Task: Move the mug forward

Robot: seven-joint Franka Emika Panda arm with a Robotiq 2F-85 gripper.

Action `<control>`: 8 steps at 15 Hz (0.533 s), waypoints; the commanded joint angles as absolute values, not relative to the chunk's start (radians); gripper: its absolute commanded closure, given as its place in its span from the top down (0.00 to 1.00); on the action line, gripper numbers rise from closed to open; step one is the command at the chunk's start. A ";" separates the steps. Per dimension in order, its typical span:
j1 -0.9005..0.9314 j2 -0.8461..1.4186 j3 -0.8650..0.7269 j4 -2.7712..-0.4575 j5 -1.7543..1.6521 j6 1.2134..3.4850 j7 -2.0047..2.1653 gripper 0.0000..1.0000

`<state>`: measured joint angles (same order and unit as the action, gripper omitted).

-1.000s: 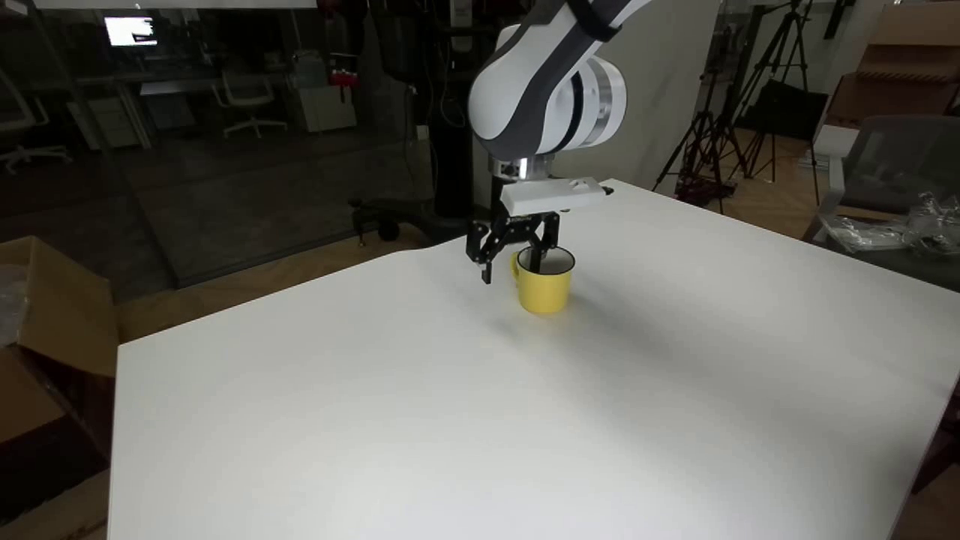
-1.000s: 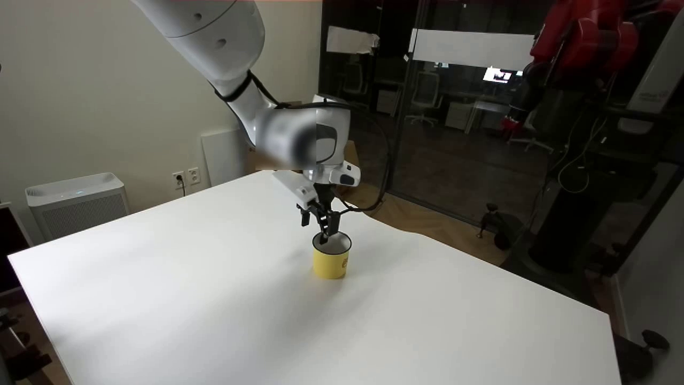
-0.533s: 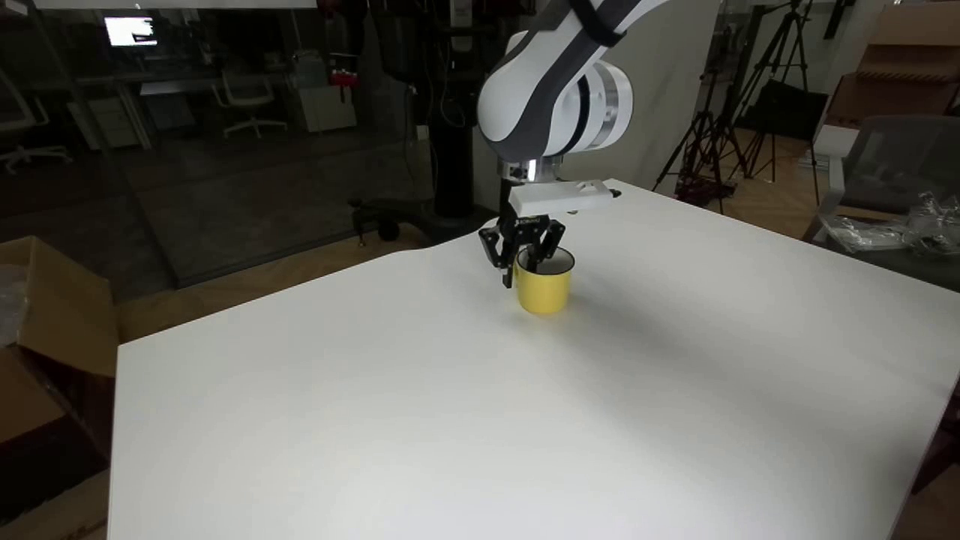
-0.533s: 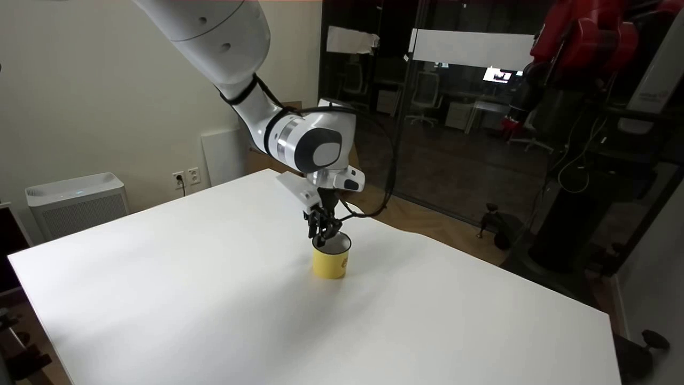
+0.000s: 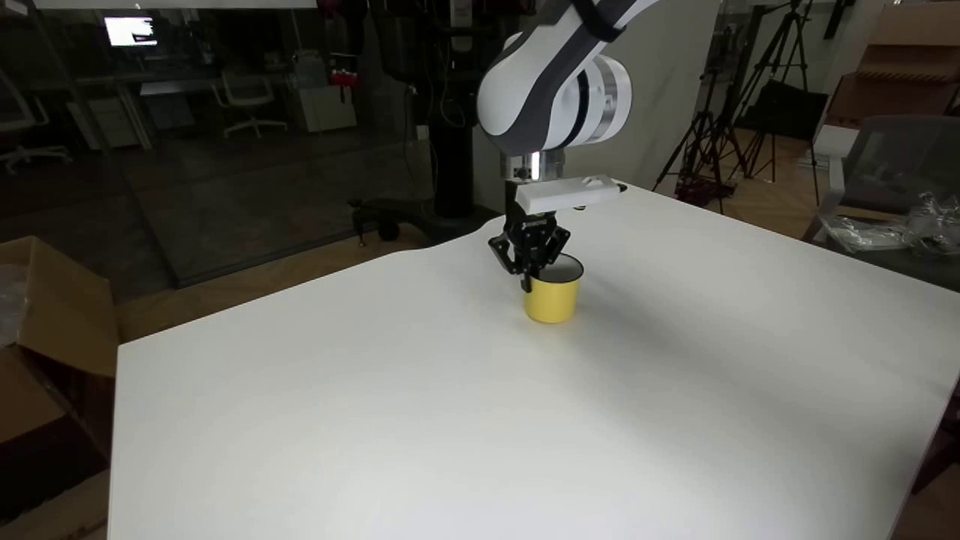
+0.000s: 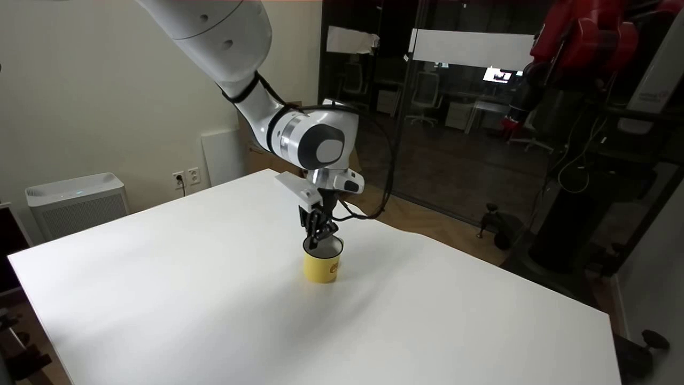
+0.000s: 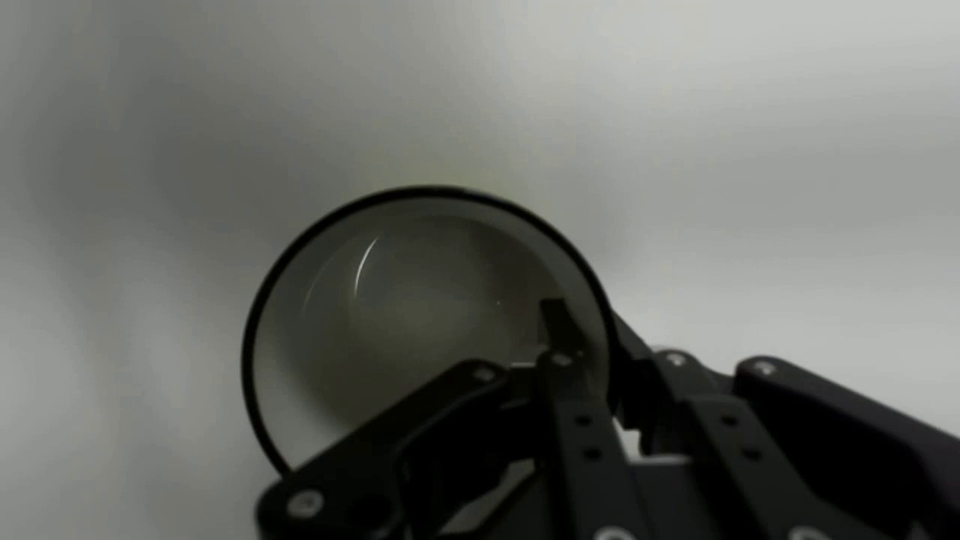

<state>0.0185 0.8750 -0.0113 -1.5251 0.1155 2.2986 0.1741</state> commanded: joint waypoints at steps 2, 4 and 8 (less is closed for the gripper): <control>0.018 0.878 -0.011 -1.520 0.114 2.295 0.174 0.11; 0.020 0.871 -0.011 -1.529 0.125 2.317 0.193 0.03; 0.034 0.807 -0.024 -1.636 0.173 2.369 0.325 0.03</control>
